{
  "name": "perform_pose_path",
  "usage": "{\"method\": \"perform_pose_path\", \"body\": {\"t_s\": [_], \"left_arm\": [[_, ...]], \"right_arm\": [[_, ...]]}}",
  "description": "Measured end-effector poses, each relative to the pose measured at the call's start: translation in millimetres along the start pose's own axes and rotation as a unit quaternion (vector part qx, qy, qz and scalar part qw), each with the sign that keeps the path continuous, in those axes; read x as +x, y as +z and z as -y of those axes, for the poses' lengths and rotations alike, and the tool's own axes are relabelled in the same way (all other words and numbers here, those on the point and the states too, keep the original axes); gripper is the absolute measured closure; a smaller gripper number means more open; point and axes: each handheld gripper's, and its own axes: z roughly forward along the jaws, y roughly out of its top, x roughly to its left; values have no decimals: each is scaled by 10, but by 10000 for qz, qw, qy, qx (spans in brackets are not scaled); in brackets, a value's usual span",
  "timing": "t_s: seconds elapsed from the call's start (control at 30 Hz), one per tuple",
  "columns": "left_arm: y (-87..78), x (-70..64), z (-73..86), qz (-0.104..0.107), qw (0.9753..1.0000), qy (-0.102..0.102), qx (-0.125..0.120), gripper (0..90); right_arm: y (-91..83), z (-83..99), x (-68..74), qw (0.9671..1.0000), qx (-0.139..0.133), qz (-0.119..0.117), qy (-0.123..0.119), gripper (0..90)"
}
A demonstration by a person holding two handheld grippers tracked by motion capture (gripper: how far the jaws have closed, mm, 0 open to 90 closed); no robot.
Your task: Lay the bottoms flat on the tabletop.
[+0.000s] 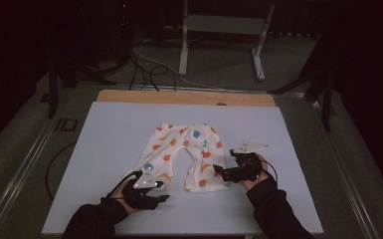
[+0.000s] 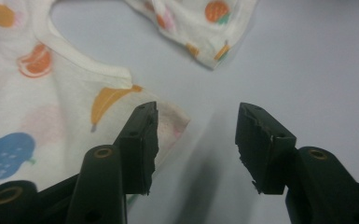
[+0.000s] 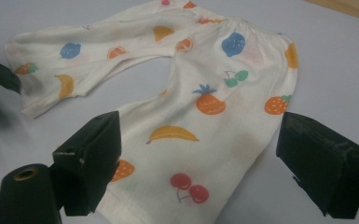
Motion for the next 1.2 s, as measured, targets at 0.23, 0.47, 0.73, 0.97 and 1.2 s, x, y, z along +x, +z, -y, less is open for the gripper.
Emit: {"method": "perform_pose_path", "body": {"t_s": [0.23, 0.47, 0.73, 0.97, 1.2], "left_arm": [[91, 49, -13, -198, 9997, -126, 61, 863], [86, -53, -90, -20, 10000, -20, -86, 888], [165, -112, -137, 104, 9999, 95, -86, 886], [222, -167, -151, 277, 9995, 159, -41, 884], [258, -151, -137, 413, 9991, 137, -15, 795]], "right_arm": [[-12, -4, 8, 10000, -5, -1, -43, 142], [-11, -8, 18, 10000, -8, -6, -66, 142], [-22, -18, 39, 10000, -20, -45, -84, 142], [-13, -26, 67, 9999, -30, -88, -111, 142], [15, -31, 116, 9998, -13, -154, -149, 142]]}}
